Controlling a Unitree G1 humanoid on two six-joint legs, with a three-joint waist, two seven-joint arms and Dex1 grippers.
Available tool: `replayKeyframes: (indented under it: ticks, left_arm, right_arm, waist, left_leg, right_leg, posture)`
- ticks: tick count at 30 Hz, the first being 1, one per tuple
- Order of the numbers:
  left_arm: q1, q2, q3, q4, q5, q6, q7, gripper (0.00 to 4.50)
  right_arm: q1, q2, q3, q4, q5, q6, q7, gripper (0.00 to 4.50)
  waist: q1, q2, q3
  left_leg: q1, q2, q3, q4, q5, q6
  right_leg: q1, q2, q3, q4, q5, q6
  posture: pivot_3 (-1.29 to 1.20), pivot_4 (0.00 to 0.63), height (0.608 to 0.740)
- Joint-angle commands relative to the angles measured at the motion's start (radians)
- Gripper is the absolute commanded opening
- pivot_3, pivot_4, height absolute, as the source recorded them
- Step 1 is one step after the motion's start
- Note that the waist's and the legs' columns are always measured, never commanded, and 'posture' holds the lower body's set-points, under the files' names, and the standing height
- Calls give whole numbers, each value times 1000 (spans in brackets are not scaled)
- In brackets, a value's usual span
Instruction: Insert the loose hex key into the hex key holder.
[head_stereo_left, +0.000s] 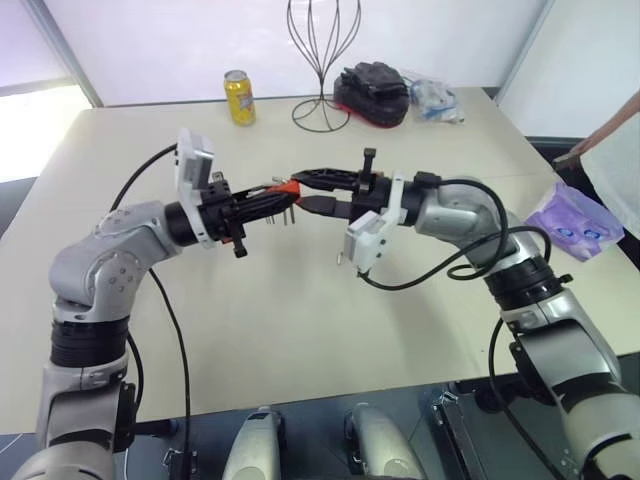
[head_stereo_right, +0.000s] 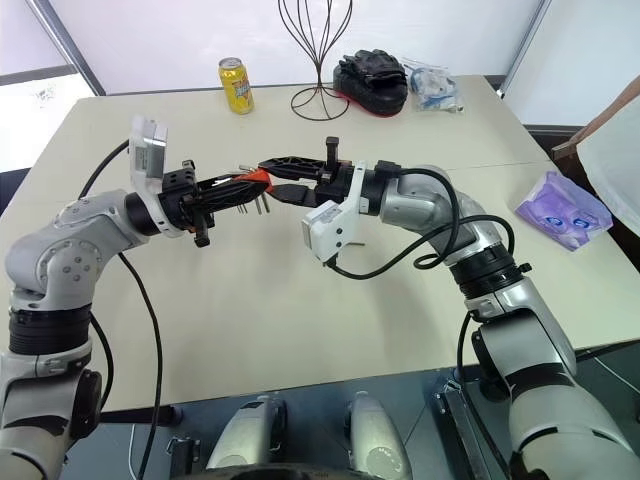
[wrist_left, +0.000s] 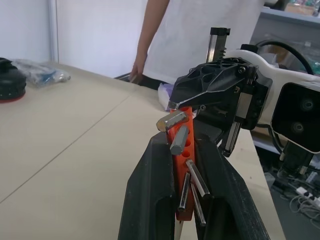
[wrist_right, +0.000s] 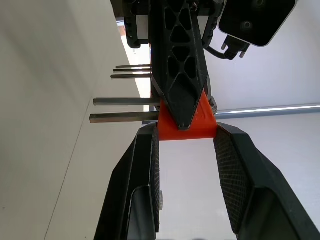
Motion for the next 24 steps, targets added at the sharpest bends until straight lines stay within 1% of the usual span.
replayKeyframes:
  ticks: [1, 5, 6, 7, 9, 10, 12, 16, 19, 20, 24]
  left_arm:
    - [0, 6, 35, -10, -6, -20, 14, 39]
    - [3, 4, 34, -14, -4, -24, 17, 39]
    - [3, 4, 33, -13, -2, -27, 17, 0]
    - [4, 4, 33, -14, -2, -28, 17, 0]
    - [7, 4, 30, -16, 0, -32, 17, 0]
    - [8, 5, 29, -17, 1, -33, 17, 0]
    - [11, 5, 26, -19, 2, -37, 17, 0]
    - [14, 7, 22, -19, 7, -44, 16, 0]
    - [18, 18, 15, -18, 29, -62, 9, 0]
    - [21, 22, 13, -18, 40, -71, 7, 0]
    - [40, 40, 10, -25, 73, -99, 2, 0]
  right_arm:
    - [-14, 4, -26, -24, 25, -7, -7, 1013]
    - [-3, 3, -21, -32, 49, 18, 19, 1013]
    - [2, 4, -20, -35, 61, 33, 31, 1813]
    - [7, 4, -19, -40, 68, 41, 40, 2013]
    - [13, 3, -19, -49, 70, 58, 49, 2597]
    - [16, 2, -20, -54, 67, 64, 52, 3183]
    - [23, -5, -15, -61, 74, 79, 79, 4018]
    - [44, -16, -15, -81, 101, 129, 132, 4018]
    - [66, -27, -22, -87, 177, 269, 229, 4018]
    - [72, -30, -29, -86, 207, 338, 266, 4018]
    - [77, -61, -36, -112, 361, 745, 497, 4018]
  waist:
    - [0, 0, 0]
    - [0, 0, 0]
    - [0, 0, 0]
    - [0, 0, 0]
    - [0, 0, 0]
    - [0, 0, 0]
    - [0, 0, 0]
    - [1, 0, 0]
    - [1, 0, 0]
    - [1, 0, 0]
    - [3, 0, 0]
  left_leg:
    - [0, 0, 0, 0, 0, 0]
    - [0, 0, 0, 0, 0, 0]
    - [0, 0, 0, 0, 0, 0]
    - [0, 0, 0, 0, 0, 0]
    - [0, 0, 0, 0, 0, 0]
    - [0, 0, 0, 0, 0, 0]
    - [0, 0, 0, 0, 0, 0]
    - [0, 0, 0, 0, 0, 0]
    - [0, 0, 0, 0, 0, 0]
    - [0, 0, 0, 0, 0, 0]
    - [0, 0, 0, 0, 0, 0]
  right_leg:
    - [0, 0, 0, 0, 0, 0]
    - [0, 0, 0, 0, 0, 0]
    - [0, 0, 0, 0, 0, 0]
    - [0, 0, 0, 0, 0, 0]
    - [0, 0, 0, 0, 0, 0]
    - [0, 0, 0, 0, 0, 0]
    - [0, 0, 0, 0, 0, 0]
    - [0, 0, 0, 0, 0, 0]
    - [0, 0, 0, 0, 0, 0]
    - [0, 0, 0, 0, 0, 0]
    - [0, 0, 0, 0, 0, 0]
  posture:
    - [0, 150, 740]
    - [0, 150, 740]
    - [0, 150, 740]
    - [0, 150, 740]
    - [0, 150, 740]
    - [0, 150, 740]
    - [0, 150, 740]
    - [0, 150, 740]
    - [0, 150, 740]
    - [0, 150, 740]
    - [0, 150, 740]
